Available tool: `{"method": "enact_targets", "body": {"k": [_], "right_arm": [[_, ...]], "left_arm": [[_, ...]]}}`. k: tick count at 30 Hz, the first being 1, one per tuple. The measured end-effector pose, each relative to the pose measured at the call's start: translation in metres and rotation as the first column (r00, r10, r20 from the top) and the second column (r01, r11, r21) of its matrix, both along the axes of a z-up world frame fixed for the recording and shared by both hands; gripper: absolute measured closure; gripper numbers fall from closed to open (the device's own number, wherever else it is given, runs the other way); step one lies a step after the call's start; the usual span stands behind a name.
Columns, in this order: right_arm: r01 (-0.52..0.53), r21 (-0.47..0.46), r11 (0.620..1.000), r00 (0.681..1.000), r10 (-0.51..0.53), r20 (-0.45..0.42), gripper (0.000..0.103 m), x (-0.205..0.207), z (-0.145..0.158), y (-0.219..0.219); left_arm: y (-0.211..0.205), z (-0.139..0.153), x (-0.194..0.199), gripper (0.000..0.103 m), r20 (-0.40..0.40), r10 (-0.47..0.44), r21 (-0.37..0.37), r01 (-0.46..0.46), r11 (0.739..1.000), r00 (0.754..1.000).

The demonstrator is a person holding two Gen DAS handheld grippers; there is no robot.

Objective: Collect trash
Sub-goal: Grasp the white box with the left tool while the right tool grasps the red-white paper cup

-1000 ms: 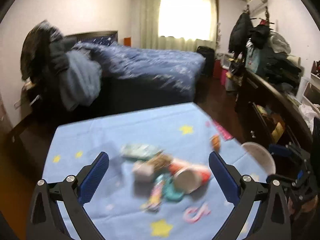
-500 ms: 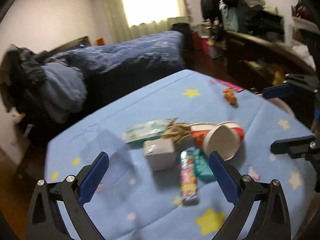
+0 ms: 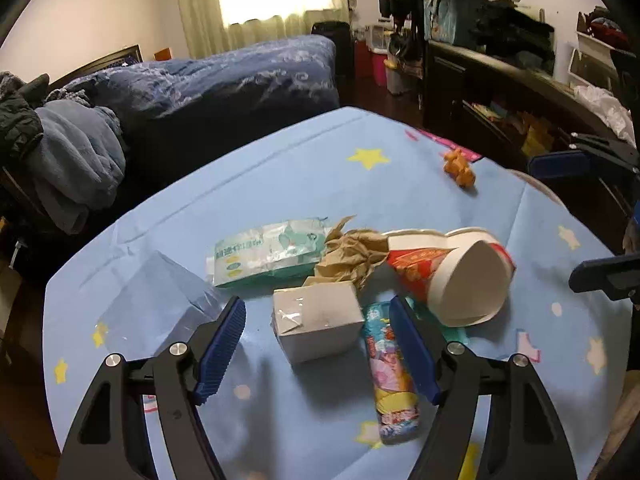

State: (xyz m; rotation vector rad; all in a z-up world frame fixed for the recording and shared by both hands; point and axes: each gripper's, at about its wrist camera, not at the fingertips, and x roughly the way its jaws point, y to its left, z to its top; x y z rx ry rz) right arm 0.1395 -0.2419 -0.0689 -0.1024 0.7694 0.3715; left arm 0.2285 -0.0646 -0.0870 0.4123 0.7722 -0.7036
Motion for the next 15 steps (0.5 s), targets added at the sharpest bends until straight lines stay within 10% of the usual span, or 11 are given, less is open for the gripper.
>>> {"method": "enact_targets", "body": {"k": [15], "right_arm": [[-0.072,-0.082,0.994,0.991,0.062,-0.115,0.026,0.056,-0.043,0.037]], "left_arm": [[0.005,-0.005,0.011,0.031,-0.004,-0.012,0.011,0.012,1.0,1.0]]}}
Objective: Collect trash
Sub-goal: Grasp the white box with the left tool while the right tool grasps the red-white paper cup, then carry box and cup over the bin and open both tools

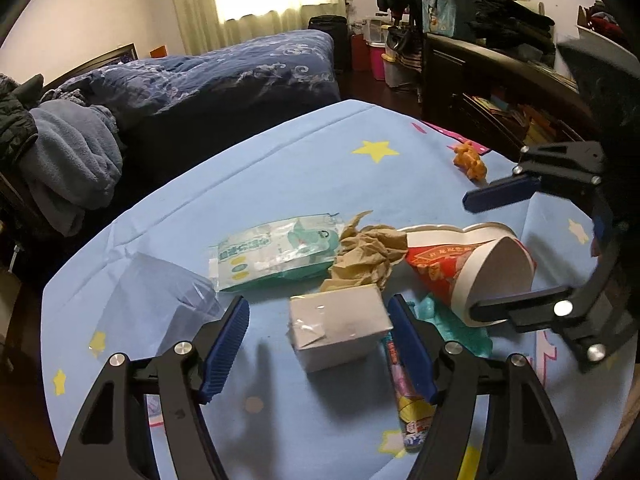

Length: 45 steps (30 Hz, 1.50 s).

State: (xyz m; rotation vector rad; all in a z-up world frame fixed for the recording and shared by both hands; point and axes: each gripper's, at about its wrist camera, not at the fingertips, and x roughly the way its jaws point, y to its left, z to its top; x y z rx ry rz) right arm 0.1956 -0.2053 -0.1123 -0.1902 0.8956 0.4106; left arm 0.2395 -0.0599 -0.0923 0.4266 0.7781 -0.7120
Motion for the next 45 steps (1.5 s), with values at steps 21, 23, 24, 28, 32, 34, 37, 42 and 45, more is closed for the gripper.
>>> {"method": "enact_targets", "body": {"k": [21,23,24,28,32,34,37,42,45], "right_arm": [[-0.028,0.205,0.978,0.997,0.042,-0.064,0.036,-0.007,0.003,-0.026],[-0.025,0.21,0.977,0.997,0.039,-0.062,0.036,-0.011,0.006,-0.029],[-0.021,0.212,0.977,0.998,0.035,-0.061,0.036,-0.013,0.007,-0.031],[-0.014,0.218,0.976,0.998,0.027,-0.059,0.036,-0.023,0.01,-0.038],[-0.01,0.227,0.974,0.999,0.021,-0.045,0.036,-0.038,0.015,-0.042],[-0.006,0.242,0.97,0.999,0.015,-0.035,0.036,-0.049,0.019,-0.047],[0.01,0.271,0.963,1.0,-0.006,-0.015,0.036,-0.064,0.028,-0.061],[0.083,0.321,0.943,0.996,-0.093,0.017,0.036,-0.096,0.041,-0.099],[0.155,0.348,0.925,0.984,-0.176,0.031,0.036,-0.119,0.047,-0.131]], "left_arm": [[-0.006,-0.003,-0.001,0.065,-0.01,-0.027,0.011,0.027,1.0,1.0],[-0.004,-0.003,-0.002,0.065,-0.012,-0.024,0.006,0.024,1.0,1.0],[-0.003,-0.003,-0.003,0.065,-0.009,-0.025,0.005,0.025,1.0,1.0],[0.002,-0.001,-0.005,0.065,-0.012,-0.008,-0.009,0.008,1.0,1.0],[0.015,0.01,-0.016,0.065,-0.001,0.019,-0.046,-0.019,0.999,1.0],[0.02,0.022,-0.024,0.065,0.014,0.03,-0.071,-0.029,0.997,0.999],[0.015,0.043,-0.04,0.065,0.046,0.015,-0.099,-0.011,0.995,0.999],[-0.026,0.073,-0.066,0.065,0.098,-0.08,-0.102,0.09,0.991,0.992],[-0.063,0.083,-0.076,0.065,0.113,-0.148,-0.095,0.159,0.983,0.982]]}}
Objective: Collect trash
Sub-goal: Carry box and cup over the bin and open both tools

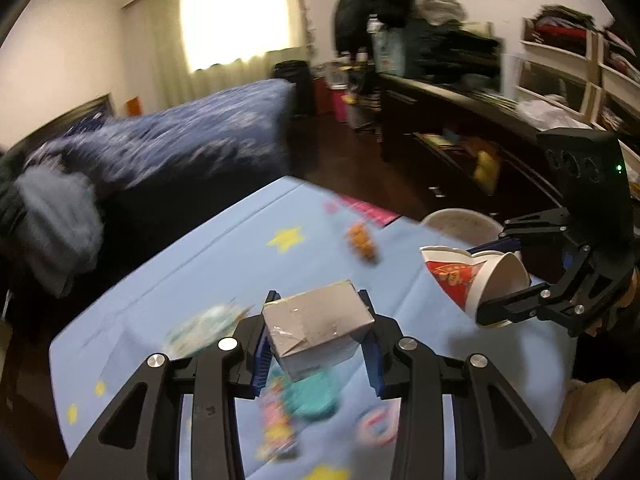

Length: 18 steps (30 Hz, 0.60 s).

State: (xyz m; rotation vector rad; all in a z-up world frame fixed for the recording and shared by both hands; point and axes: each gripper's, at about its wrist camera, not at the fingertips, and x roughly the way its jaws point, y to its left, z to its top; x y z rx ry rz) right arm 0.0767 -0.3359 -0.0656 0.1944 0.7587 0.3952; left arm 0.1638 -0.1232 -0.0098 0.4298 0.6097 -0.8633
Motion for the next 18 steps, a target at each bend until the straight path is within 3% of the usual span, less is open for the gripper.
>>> {"method": "enact_targets", "body": {"k": [4,11,17,18], "right_arm": [[0.136,0.004,0.991,0.991,-0.136,0.01,0.036,-0.021,0.003,-0.049],[0.368,-0.05,0.929,0.93,-0.368,0.002,0.036,-0.046,-0.009,-0.13],[0.481,-0.087,0.873,0.874,-0.485,-0.034,0.034,-0.047,-0.028,-0.173],[0.485,-0.083,0.87,0.87,-0.49,-0.048,0.03,-0.046,-0.032,-0.178]], "left_arm": [[-0.064,0.002,-0.005,0.065,-0.004,-0.092,0.019,0.092,0.996,0.996],[-0.173,-0.011,0.003,0.064,-0.072,-0.209,0.044,0.213,0.976,0.975],[-0.241,-0.029,0.005,0.061,-0.115,-0.264,0.083,0.274,0.958,0.958],[-0.251,-0.032,0.006,0.055,-0.123,-0.269,0.094,0.281,0.955,0.955]]}}
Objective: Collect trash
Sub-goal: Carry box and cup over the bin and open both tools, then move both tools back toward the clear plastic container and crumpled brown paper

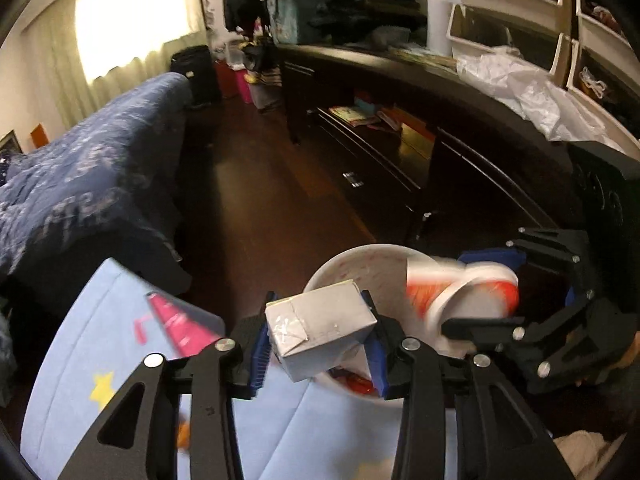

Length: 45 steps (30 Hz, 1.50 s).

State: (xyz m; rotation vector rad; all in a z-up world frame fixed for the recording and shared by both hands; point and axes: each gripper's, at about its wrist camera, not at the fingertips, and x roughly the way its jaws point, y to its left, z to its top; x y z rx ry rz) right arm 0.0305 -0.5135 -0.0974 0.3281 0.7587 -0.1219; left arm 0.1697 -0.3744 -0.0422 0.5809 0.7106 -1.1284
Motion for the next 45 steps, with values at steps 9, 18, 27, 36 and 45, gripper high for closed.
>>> {"method": "enact_targets", "body": {"k": [9,18,27,36,45], "right_arm": [[0.034,0.09,0.995,0.999,-0.032,-0.024,0.013,0.02,-0.036,-0.025],[0.004,0.142,0.99,0.997,-0.014,0.07,0.013,-0.007,-0.01,-0.017],[-0.218,0.049,0.975,0.958,0.204,0.199,0.003,-0.007,0.054,0.067],[-0.487,-0.114,0.866,0.865,0.496,0.08,0.003,0.057,0.054,0.21],[-0.577,-0.13,0.806,0.811,0.585,0.028,0.003,0.1,0.055,0.28]], "left_arm": [[-0.048,-0.036,0.008,0.02,-0.049,-0.017,0.054,0.02,0.998,0.999],[-0.026,-0.013,0.004,0.004,-0.079,0.001,-0.036,-0.004,0.999,0.997],[0.114,0.035,0.006,0.004,0.016,0.296,-0.119,-0.292,0.949,0.955],[0.323,0.03,0.031,0.004,0.172,0.673,-0.057,-0.675,0.736,0.719],[0.378,-0.002,0.065,0.004,0.28,0.588,-0.026,-0.606,0.795,0.759]]}}
